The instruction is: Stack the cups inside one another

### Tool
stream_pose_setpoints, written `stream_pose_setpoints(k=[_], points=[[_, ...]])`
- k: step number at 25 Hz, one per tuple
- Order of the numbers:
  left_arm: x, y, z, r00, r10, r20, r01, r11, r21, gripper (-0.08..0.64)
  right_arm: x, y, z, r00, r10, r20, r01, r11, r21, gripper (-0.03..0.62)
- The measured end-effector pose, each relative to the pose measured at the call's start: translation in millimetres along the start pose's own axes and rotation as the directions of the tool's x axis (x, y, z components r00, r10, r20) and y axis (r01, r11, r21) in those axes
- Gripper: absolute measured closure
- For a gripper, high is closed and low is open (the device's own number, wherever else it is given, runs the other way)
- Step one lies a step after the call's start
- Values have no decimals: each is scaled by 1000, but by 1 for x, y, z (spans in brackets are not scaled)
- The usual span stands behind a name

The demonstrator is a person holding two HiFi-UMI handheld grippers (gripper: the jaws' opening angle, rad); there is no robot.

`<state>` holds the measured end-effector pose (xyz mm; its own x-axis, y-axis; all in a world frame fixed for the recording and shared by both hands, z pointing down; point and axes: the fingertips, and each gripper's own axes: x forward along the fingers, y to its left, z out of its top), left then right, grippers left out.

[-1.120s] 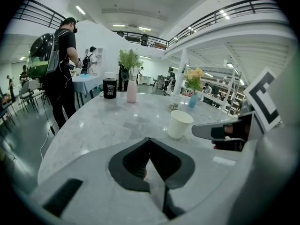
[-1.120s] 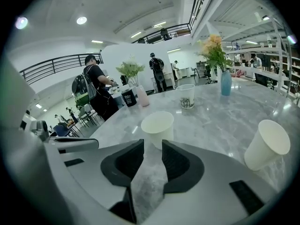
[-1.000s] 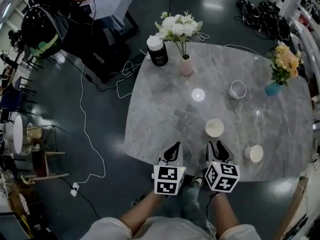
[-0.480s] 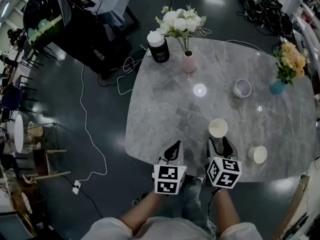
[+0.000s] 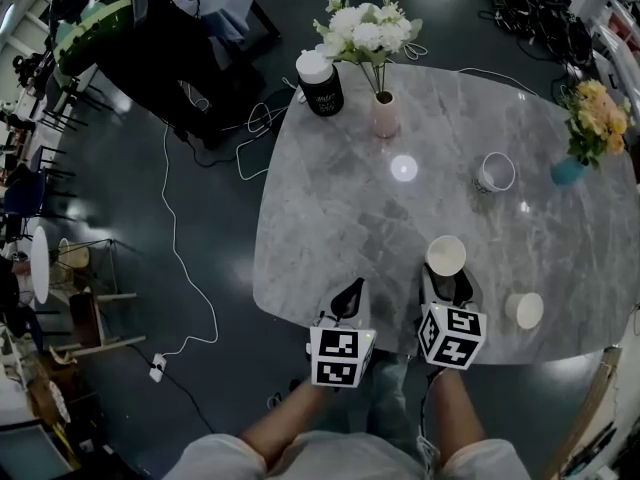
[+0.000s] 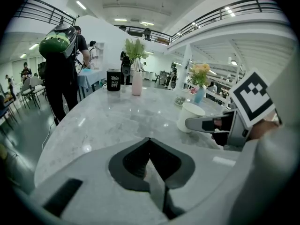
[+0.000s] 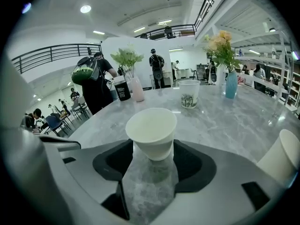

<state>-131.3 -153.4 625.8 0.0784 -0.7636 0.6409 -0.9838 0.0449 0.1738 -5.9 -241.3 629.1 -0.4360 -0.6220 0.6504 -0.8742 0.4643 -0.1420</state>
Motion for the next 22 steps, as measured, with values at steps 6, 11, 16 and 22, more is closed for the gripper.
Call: stream_pose_setpoints(k=[6, 11, 16, 22], points=[[4, 5, -3, 1000, -2, -11, 1, 1000, -7, 565, 7, -2, 1, 1000, -19, 6, 19, 1000, 6, 365], [9, 8, -2, 1000, -6, -18, 5, 1000, -7, 565, 10, -3, 3, 999, -30, 13, 30, 999, 13, 365], [11, 6, 3, 1000, -14, -15, 14, 1000, 0, 565, 8, -4, 4, 1000, -26, 17, 25, 999, 24, 365], [13, 1, 8, 1000, -29, -12, 29, 999, 13, 565, 2, -5, 8, 999, -26, 33, 25, 999, 37, 365]])
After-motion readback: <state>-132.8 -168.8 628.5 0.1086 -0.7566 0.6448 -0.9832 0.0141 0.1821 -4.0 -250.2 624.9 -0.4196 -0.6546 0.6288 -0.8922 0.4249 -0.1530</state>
